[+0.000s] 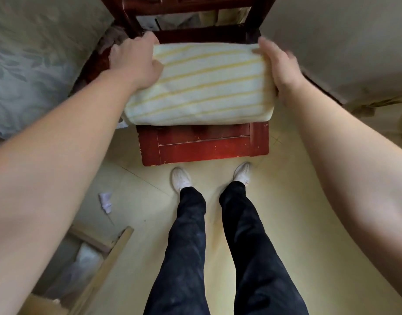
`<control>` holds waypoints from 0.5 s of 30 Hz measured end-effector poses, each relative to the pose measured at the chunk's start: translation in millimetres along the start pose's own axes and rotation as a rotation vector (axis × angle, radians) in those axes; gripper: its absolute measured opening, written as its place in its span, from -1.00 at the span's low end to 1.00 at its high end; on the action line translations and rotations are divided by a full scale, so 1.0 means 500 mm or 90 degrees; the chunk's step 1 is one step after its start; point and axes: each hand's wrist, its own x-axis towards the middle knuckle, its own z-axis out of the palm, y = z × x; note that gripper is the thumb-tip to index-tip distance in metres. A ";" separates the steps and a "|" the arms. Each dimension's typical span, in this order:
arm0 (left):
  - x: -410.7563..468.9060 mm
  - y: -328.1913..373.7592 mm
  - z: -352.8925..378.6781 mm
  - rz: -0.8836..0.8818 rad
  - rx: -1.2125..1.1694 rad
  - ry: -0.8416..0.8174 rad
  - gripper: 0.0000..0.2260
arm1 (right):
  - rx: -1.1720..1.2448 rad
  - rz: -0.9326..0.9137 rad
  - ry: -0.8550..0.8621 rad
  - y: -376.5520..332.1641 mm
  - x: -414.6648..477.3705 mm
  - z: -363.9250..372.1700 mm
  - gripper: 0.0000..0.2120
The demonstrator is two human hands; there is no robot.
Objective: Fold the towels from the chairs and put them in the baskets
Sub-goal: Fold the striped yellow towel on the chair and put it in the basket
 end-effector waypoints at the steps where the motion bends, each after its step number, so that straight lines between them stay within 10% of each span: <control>1: 0.002 0.002 0.016 -0.003 -0.004 0.026 -0.65 | 0.008 0.016 -0.042 0.007 0.002 0.006 -0.35; 10: 0.050 0.015 0.096 -0.084 0.015 0.305 -0.59 | -0.295 -0.207 0.245 0.078 0.060 0.084 -0.40; 15: -0.011 0.023 0.159 -0.173 -0.078 0.213 -0.43 | -0.420 -0.173 0.314 0.095 0.086 0.117 -0.35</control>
